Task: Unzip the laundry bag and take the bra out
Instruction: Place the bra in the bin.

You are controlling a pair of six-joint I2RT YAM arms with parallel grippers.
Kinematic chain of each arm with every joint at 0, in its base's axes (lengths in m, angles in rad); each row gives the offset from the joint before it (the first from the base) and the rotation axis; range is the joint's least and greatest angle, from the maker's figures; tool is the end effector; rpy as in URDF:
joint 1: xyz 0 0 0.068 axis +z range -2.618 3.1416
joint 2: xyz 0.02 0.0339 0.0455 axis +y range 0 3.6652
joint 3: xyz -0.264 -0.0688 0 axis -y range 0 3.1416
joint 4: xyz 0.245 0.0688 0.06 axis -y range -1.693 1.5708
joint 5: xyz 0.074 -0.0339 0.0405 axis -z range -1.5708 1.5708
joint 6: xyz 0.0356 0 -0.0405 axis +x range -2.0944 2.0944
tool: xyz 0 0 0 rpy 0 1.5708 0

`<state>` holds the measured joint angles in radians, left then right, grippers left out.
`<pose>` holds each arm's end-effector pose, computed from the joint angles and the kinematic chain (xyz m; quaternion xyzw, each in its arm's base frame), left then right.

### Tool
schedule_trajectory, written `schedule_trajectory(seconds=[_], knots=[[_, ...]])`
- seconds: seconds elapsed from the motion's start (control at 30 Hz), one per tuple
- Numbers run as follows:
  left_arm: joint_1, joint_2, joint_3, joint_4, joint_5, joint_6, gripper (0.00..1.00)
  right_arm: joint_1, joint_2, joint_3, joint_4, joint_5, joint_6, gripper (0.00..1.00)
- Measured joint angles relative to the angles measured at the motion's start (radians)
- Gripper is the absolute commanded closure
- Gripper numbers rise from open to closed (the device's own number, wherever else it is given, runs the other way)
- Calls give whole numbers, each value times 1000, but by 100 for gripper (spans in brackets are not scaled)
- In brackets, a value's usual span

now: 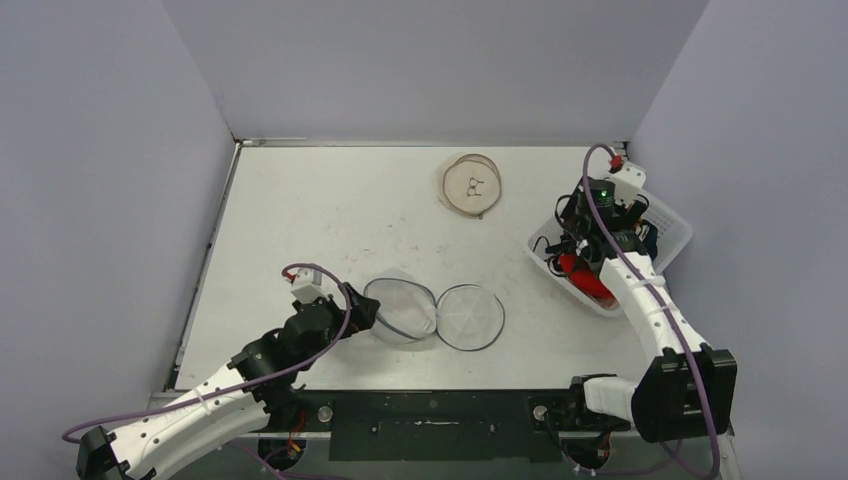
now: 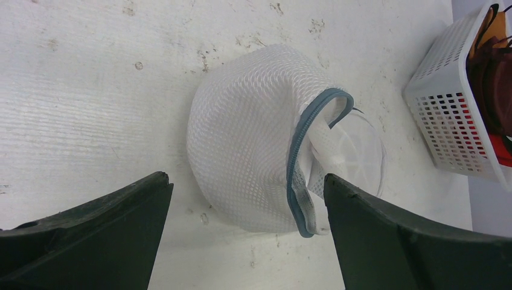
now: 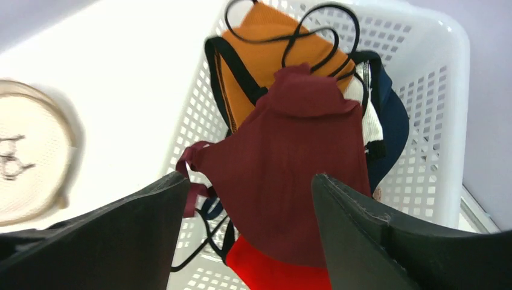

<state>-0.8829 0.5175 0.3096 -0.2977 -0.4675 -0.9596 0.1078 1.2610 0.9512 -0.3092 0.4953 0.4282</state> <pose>0.0982 -0.0943 0.2010 -0.1497 0.8329 -0.2727 0.4577 0.2771 0.0130 0.2863 0.2483 0.8328 -0.0925 0.4860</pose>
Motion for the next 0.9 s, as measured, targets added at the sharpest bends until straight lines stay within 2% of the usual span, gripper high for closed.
schedule_trajectory(seconds=[0.03,0.1,0.13,0.23,0.43,0.63,0.9], knots=[[2,-4,0,-2,0,2,4,-7,-29,0,1,-19,5,47],[4,-19,0,-12,-1,3,3,-31,-80,-8,16,-61,23,62],[6,-30,0,-17,0,6,3,-45,-103,-21,34,-83,38,66],[10,-69,1,-25,1,23,2,-93,-145,-92,87,-156,87,70],[14,-91,40,-38,11,58,1,-142,-71,-196,144,-267,143,72],[19,-69,66,-51,23,66,1,-145,-24,-222,167,-292,181,72],[21,-56,68,-74,28,74,4,-172,-24,-260,167,-272,220,50]])
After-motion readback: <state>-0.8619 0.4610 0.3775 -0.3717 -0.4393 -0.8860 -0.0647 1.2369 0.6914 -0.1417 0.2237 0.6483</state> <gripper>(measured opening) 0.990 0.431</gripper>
